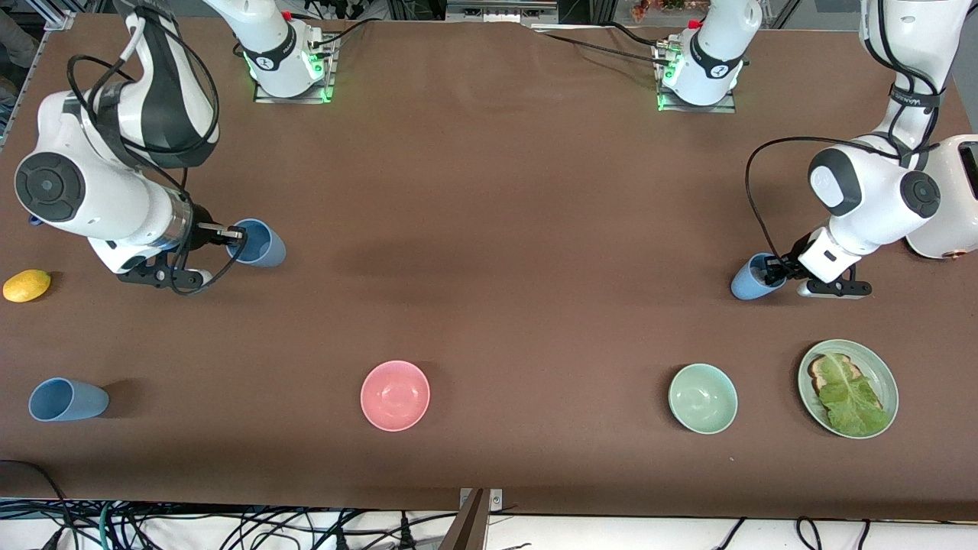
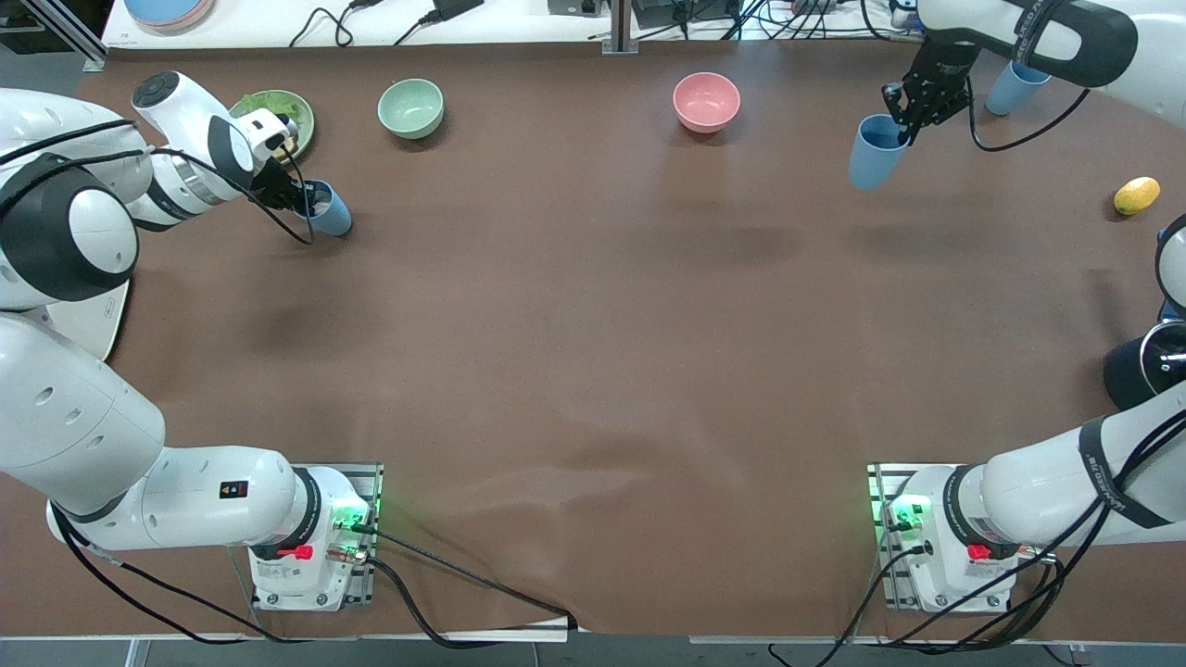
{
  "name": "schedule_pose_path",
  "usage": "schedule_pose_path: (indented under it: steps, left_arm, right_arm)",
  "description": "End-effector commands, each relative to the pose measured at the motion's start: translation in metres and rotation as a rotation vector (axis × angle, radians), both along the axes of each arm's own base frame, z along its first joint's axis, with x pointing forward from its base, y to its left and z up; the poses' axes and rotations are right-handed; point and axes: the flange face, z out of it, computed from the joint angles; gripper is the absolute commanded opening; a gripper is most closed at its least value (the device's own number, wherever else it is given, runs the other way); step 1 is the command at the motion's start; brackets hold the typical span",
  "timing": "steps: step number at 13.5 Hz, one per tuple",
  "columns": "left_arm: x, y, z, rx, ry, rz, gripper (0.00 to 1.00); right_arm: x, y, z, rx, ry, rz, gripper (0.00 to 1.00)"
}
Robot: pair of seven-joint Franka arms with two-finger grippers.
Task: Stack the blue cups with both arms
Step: 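Carry both blue cups toward the table middle with both grippers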
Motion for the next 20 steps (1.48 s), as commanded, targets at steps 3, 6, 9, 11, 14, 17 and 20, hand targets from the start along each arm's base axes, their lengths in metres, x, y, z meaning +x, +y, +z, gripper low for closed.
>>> schedule_pose_path:
  steps: [3, 6, 9, 11, 14, 17, 20]
  left_arm:
    - [0.033, -0.015, 0.065, -0.084, 0.025, 0.018, 0.0]
    - [0.048, -0.035, 0.093, -0.108, 0.067, 0.034, 0.0]
    - [0.051, -0.078, 0.112, -0.095, 0.064, 0.067, 0.0]
    - [0.052, -0.121, 0.13, -0.044, 0.055, 0.11, 0.0]
    - [0.043, -0.201, 0.146, 0.025, 0.069, 0.186, 0.0]
    - [0.031, -0.277, 0.16, 0.078, 0.066, 0.244, 0.0]
    - [0.012, -0.359, 0.161, 0.061, 0.065, 0.31, 0.0]
  right_arm:
    - [-0.002, -0.004, 0.035, -0.008, -0.014, -0.026, 0.0]
    - [-0.004, -0.004, 0.042, -0.006, -0.002, -0.023, 0.0]
    - [-0.003, -0.005, 0.043, -0.007, -0.003, -0.018, 0.0]
    - [-0.004, -0.005, 0.043, -0.009, 0.003, -0.022, 0.0]
    - [-0.004, -0.008, 0.043, -0.008, 0.003, -0.024, 0.0]
    - [-0.002, -0.01, 0.046, -0.008, -0.003, -0.028, 0.0]
    - [-0.002, -0.009, 0.047, -0.008, -0.002, -0.032, 0.0]
